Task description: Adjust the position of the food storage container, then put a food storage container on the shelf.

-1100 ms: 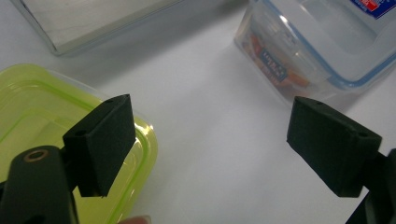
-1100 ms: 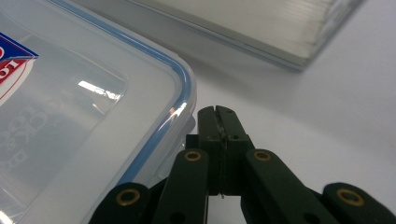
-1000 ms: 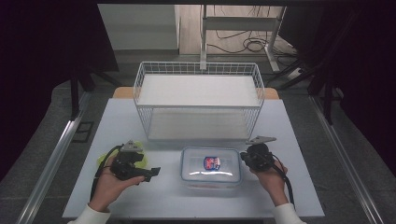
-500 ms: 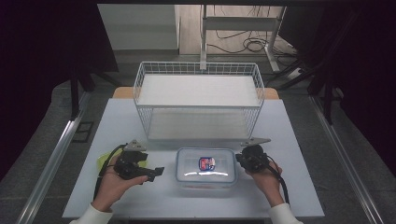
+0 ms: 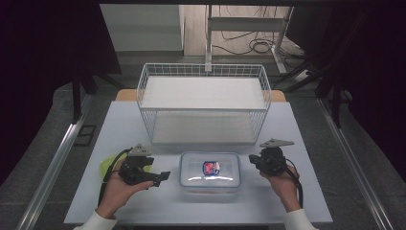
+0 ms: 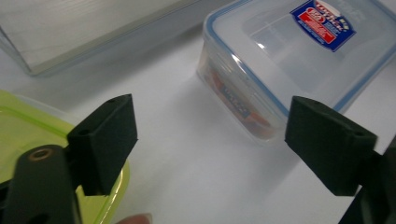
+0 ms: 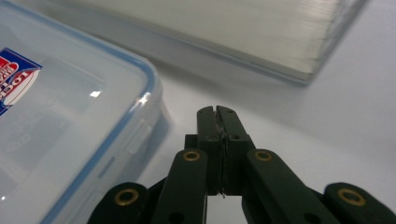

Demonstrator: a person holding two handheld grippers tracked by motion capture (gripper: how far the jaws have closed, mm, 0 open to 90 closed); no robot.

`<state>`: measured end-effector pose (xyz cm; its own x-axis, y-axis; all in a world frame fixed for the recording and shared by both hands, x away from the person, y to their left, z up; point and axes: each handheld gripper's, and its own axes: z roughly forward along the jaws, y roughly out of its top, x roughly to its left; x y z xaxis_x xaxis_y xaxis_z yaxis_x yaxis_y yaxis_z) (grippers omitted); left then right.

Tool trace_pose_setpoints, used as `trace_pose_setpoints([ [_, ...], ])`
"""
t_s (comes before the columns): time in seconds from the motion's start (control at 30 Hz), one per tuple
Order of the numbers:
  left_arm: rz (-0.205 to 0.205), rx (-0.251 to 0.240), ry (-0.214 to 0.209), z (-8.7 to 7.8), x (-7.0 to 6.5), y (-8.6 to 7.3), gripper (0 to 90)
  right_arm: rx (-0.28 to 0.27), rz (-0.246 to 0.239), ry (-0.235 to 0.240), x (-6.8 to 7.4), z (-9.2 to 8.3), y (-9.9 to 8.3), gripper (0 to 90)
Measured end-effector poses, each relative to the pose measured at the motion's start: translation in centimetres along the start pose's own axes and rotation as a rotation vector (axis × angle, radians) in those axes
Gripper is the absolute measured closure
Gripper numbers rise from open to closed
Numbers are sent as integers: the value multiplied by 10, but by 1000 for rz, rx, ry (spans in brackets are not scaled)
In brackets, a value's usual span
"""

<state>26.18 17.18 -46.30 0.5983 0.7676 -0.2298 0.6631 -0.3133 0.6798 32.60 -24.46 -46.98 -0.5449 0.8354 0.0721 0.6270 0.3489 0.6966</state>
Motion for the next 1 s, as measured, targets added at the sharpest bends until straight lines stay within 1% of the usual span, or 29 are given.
trace_pose_setpoints([
  [0.03,-13,-8,-2,1,1,0,181,-13,23,13,-4,-5,-4,848],
  [0.07,-13,-8,-2,1,1,0,184,-21,27,17,-6,-7,-5,817],
  [0.13,-19,-10,-5,2,0,1,184,-39,33,15,-8,-11,-10,695],
  [0.17,-20,-7,-6,4,-1,1,184,-39,33,15,-8,-11,-10,695],
  [0.2,-18,-4,-8,4,-1,1,184,-47,51,28,-10,-15,-14,630],
  [0.23,-17,-4,-7,5,-2,1,184,-47,51,28,-10,-15,-14,551],
  [0.27,-18,-8,-4,5,-2,2,183,-52,62,35,-11,-16,-15,497],
  [0.3,-22,-9,-3,5,-2,2,183,-61,90,53,-13,-19,-16,447],
  [0.33,-29,-11,-3,5,-2,2,183,-64,105,70,-14,-21,-17,406],
  [0.37,-37,-13,-6,5,-1,2,183,-64,111,83,-14,-22,-17,364],
  [0.4,-45,-14,-5,5,-1,2,172,-66,111,111,-13,-23,-17,315],
  [0.43,-54,-20,-6,4,-1,2,172,-66,111,111,-13,-23,-17,315],
  [0.47,-68,-23,-14,4,-1,3,164,-66,112,136,-12,-23,-17,292],
  [0.5,-86,-26,-30,5,-1,3,148,-62,110,183,-8,-23,-17,272],
  [0.53,-86,-26,-30,5,-1,3,143,-62,110,183,-8,-23,-17,272],
  [0.57,-94,-26,-39,5,-1,3,137,-57,102,205,-4,-21,-16,270],
  [0.6,-99,-24,-43,6,-1,4,131,-59,105,218,-2,-21,-15,265],
  [0.63,-98,-20,-41,8,-2,4,131,-59,105,218,-2,-21,-15,265],
  [0.67,-93,-15,-27,10,-3,4,125,-58,109,229,0,-20,-15,253],
  [0.7,-94,-15,-24,11,-5,4,117,-58,111,237,2,-19,-14,244],
  [0.77,-99,-9,-43,15,-7,5,103,-56,105,240,4,-18,-14,231],
  [0.87,-105,0,-57,22,-10,7,90,-50,101,247,4,-17,-14,227],
  [0.97,-130,8,-115,29,-11,8,87,-50,106,248,4,-17,-14,222],
  [1.0,-136,10,-124,31,-12,9,87,-52,108,249,4,-17,-14,221],
])
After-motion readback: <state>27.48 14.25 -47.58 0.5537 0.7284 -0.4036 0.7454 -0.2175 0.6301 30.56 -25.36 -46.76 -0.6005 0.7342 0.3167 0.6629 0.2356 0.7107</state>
